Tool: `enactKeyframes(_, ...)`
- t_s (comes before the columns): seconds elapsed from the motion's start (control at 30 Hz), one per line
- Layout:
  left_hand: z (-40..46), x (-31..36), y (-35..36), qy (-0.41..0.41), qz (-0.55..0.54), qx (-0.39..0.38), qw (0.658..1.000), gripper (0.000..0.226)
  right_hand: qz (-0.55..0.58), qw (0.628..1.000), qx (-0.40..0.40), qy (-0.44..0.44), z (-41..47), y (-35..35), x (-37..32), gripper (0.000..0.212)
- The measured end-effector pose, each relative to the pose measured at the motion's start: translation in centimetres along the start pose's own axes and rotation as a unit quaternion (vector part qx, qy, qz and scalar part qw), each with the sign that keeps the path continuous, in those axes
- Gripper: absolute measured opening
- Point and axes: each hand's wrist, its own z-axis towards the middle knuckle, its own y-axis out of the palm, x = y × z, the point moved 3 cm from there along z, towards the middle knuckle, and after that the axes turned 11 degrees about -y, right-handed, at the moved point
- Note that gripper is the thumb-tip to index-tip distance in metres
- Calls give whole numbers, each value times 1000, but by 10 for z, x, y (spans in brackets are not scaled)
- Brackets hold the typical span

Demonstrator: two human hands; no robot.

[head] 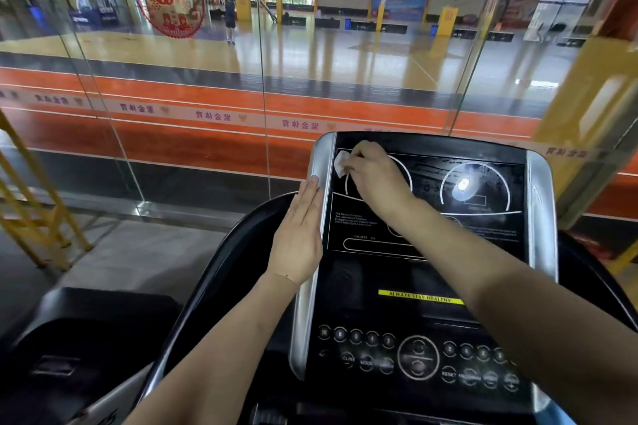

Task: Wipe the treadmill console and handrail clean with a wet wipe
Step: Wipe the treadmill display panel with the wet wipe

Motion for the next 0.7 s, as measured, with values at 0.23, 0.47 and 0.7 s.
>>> enactKeyframes(0.23, 0, 0, 2, -1, 4, -14, 1000, 65, 32, 991, -38, -125, -99, 10, -62, 25)
enactKeyframes(0.47, -2, 3, -1, -12, 0, -9, 1000, 67, 17, 998, -13, -61, -54, -4, -35, 14)
enactKeyframes(0.7, -3, 1, 0, -3, 2, -8, 1000, 65, 31, 991, -36, -123, -87, 5, -61, 15)
